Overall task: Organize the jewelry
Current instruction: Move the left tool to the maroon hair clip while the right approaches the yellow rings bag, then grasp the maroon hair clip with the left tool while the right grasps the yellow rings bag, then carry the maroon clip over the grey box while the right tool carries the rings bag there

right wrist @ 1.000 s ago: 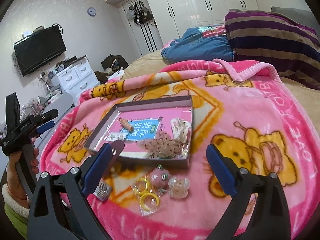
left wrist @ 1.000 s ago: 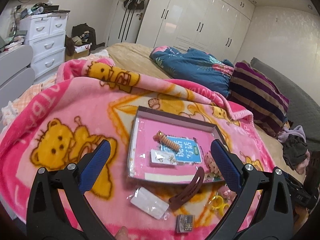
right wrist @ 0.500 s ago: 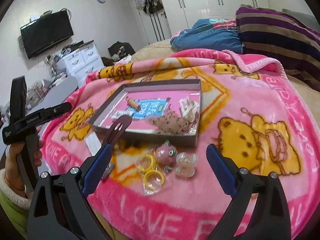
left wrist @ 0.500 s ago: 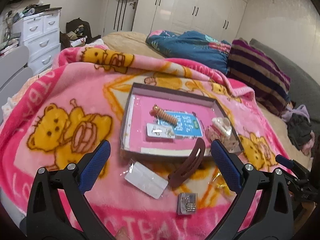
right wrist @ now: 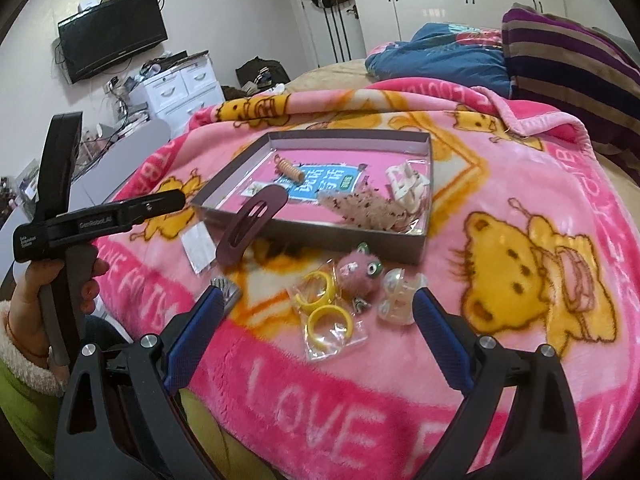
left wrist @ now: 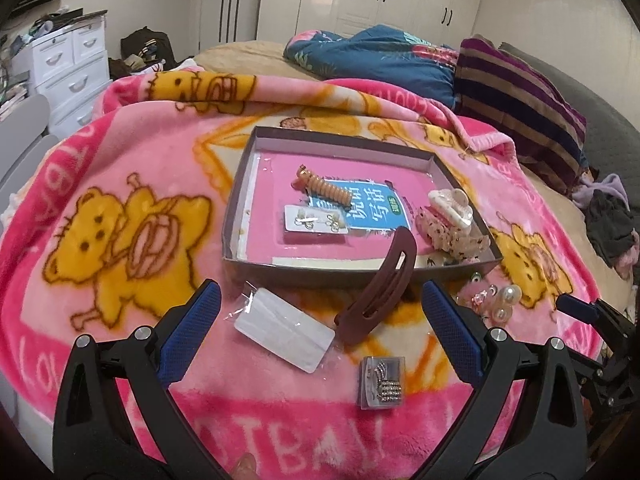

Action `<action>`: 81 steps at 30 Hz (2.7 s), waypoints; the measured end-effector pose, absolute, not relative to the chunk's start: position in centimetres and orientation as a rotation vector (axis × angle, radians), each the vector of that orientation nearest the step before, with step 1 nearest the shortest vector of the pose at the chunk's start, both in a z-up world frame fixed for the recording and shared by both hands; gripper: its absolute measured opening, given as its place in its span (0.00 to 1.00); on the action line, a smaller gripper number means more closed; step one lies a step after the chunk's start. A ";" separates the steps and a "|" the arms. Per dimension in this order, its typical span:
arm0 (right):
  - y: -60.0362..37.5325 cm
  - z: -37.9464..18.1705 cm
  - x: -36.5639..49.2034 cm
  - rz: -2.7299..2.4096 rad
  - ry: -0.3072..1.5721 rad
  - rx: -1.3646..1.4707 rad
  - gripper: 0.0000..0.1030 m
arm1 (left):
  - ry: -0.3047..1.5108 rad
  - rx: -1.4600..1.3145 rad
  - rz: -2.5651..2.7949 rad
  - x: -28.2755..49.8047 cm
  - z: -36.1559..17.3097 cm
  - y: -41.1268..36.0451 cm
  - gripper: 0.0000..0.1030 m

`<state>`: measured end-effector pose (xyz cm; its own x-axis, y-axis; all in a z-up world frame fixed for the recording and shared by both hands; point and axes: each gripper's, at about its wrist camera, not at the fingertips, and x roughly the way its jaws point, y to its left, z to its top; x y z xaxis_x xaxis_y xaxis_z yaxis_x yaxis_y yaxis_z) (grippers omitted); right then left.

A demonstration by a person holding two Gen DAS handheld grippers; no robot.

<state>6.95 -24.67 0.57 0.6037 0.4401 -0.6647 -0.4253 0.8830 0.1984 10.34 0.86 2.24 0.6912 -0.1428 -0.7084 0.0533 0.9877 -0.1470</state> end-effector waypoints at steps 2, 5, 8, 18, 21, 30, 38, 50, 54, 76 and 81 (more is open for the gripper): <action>-24.4 0.2 6.8 0.505 0.784 0.005 0.92 | 0.806 -0.109 -0.118 10.4 2.0 0.6 0.91; -24.2 -0.5 6.8 0.514 0.799 -0.008 0.92 | 0.819 -0.089 -0.121 10.6 1.4 0.0 0.91; -24.1 -1.2 6.9 0.522 0.820 -0.016 0.92 | 0.836 -0.077 -0.130 10.8 0.7 -0.4 0.91; -23.2 -3.7 7.9 0.528 0.866 -0.056 0.89 | 0.902 -0.028 -0.187 11.4 -1.2 -1.8 0.91; -22.7 -4.4 8.3 0.531 0.879 -0.078 0.85 | 0.913 -0.014 -0.196 11.7 -1.8 -2.2 0.91; -21.2 -6.3 9.3 0.535 0.897 -0.134 0.70 | 0.916 0.029 -0.218 12.4 -2.5 -3.5 0.91; -20.4 -7.4 9.5 0.505 0.861 -0.197 0.48 | 0.925 0.069 -0.231 13.4 -3.1 -4.6 0.77; -22.2 -6.4 7.9 0.552 0.867 -0.127 0.45 | 0.952 0.119 -0.219 14.4 -4.4 -5.5 0.48; -22.7 -5.8 7.5 0.555 0.864 -0.094 0.45 | 0.969 0.103 -0.224 14.7 -4.7 -5.3 0.34; -24.5 -1.9 6.9 0.533 0.812 0.004 0.45 | 0.852 -0.031 -0.286 12.2 -0.4 -3.6 0.23; -24.4 -1.5 7.0 0.530 0.806 0.013 0.45 | 0.834 -0.052 -0.288 12.0 0.2 -3.0 0.23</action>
